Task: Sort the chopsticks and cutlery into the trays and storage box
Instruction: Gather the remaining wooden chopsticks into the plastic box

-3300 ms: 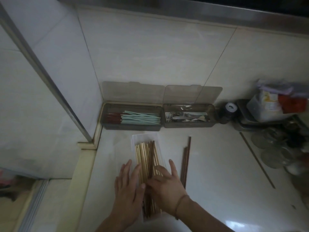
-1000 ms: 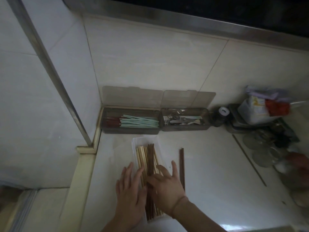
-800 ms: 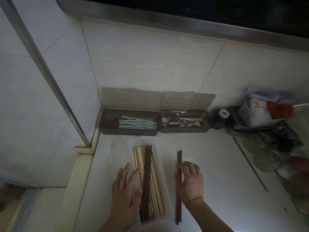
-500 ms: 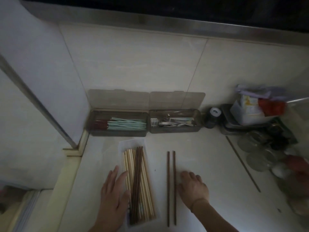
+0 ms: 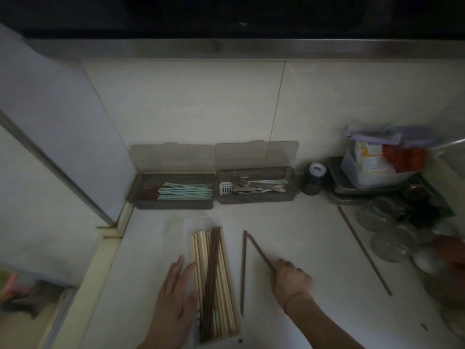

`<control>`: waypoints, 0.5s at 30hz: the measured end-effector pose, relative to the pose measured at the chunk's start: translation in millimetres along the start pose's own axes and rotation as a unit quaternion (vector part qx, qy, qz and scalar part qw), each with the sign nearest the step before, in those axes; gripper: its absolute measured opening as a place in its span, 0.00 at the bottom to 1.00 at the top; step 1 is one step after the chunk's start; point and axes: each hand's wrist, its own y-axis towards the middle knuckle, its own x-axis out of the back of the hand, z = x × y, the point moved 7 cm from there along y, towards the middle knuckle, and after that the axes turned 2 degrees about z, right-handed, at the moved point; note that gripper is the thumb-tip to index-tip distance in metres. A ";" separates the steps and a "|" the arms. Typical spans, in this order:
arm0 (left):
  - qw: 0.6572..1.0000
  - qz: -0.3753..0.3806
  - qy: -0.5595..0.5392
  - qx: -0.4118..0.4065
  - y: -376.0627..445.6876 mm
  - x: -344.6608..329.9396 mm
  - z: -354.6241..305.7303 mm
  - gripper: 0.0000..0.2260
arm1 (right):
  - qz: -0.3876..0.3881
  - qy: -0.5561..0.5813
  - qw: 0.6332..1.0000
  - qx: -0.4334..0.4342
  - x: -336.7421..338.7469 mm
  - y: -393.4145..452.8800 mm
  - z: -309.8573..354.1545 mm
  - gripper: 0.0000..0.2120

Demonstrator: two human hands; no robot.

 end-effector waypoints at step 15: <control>0.994 0.067 -0.074 0.041 1.8 -22.8 -30.1 0.22 | -0.264 -0.110 0.787 0.546 81.5 -25.4 86.5 0.12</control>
